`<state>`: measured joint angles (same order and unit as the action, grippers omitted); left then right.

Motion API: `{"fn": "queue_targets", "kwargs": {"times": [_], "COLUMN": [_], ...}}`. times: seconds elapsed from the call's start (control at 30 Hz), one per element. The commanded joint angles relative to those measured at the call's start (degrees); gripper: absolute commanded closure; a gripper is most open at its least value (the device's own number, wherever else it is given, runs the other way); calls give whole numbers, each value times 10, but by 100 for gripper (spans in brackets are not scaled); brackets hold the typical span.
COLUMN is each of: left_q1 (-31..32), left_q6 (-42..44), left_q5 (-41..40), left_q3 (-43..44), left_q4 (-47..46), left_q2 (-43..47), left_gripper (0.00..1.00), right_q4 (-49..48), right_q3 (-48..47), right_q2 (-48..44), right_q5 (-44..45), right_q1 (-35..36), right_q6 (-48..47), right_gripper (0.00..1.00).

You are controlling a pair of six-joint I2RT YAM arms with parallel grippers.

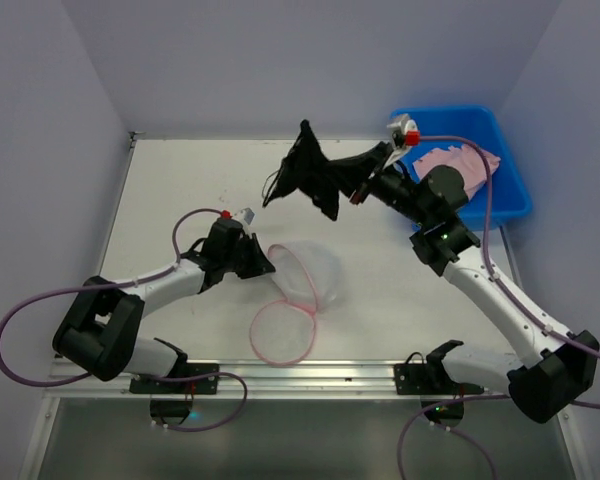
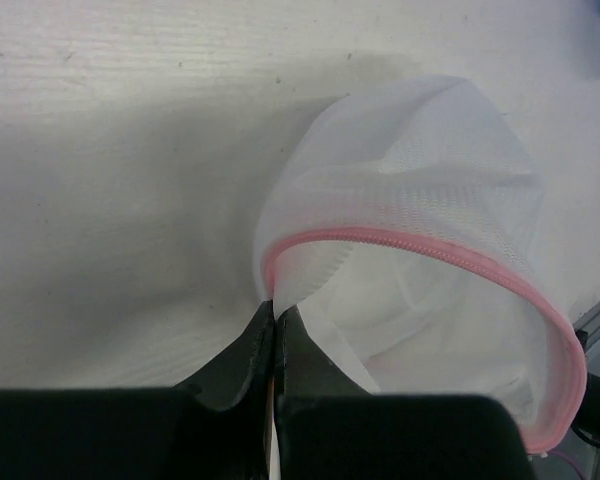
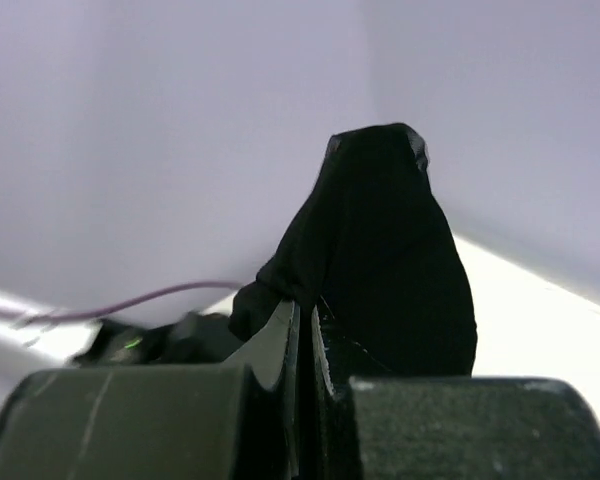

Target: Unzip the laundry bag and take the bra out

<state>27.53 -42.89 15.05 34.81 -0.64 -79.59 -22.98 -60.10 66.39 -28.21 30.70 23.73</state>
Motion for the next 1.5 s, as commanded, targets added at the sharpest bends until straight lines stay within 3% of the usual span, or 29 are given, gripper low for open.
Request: {"fn": "queue_targets", "kwargs": {"times": [0.0, 0.07, 0.23, 0.37, 0.47, 0.67, 0.77, 0.8, 0.83, 0.87, 0.9, 0.97, 1.0, 1.1, 1.27, 1.47], "left_q1": [2, 2, 2, 2, 2, 2, 0, -2, -3, -4, -6, -11, -15, -23, -24, -20], "left_q6": [5, 8, 17, 25, 34, 69, 80, 87, 89, 91, 92, 91, 92, 84, 57, 25], "left_q5": [-39, -44, -49, -49, -52, -43, -35, -28, -27, -26, -24, -25, -27, -50, -84, -65], "left_q3": [7, 10, 21, 35, 55, 105, 130, 139, 148, 164, 173, 190, 202, 204, 137, 5], "left_q4": [35, 42, 43, 39, 38, 33, 22, 23, 25, 27, 33, 43, 59, 103, 162, 200], "left_q2": [17, 18, 12, 4, -6, -50, -80, -94, -99, -101, -103, -101, -93, -58, 42, 179], "left_gripper": [100, 100, 100, 100, 100, 100, 91, 81, 77, 74, 64, 49, 32, 12, 10, 12], "right_q4": [157, 212, 251, 262, 267, 336, 372, 370, 364, 359, 363, 369, 371, 375, 348, 406], "right_q3": [-63, -71, -58, -70, -92, -192, -217, -211, -195, -188, -179, -169, -163, -124, -35, -55], "right_q2": [-6, 1, 34, 94, 161, 319, 334, 323, 308, 291, 255, 216, 176, 101, 32, 87], "right_q5": [166, 239, 328, 397, 426, 389, 362, 353, 348, 348, 349, 356, 355, 332, 277, 246], "right_q1": [-46, -105, -258, -328, -351, -354, -354, -353, -346, -341, -327, -311, -290, -232, -89, 76], "right_q6": [-96, -122, -144, -148, -154, -149, -128, -126, -123, -123, -127, -132, -133, -132, -104, -105], "right_gripper": [100, 100, 100, 100, 100, 100, 82, 74, 53, 43, 30, 22, 19, 11, 10, 7]}}
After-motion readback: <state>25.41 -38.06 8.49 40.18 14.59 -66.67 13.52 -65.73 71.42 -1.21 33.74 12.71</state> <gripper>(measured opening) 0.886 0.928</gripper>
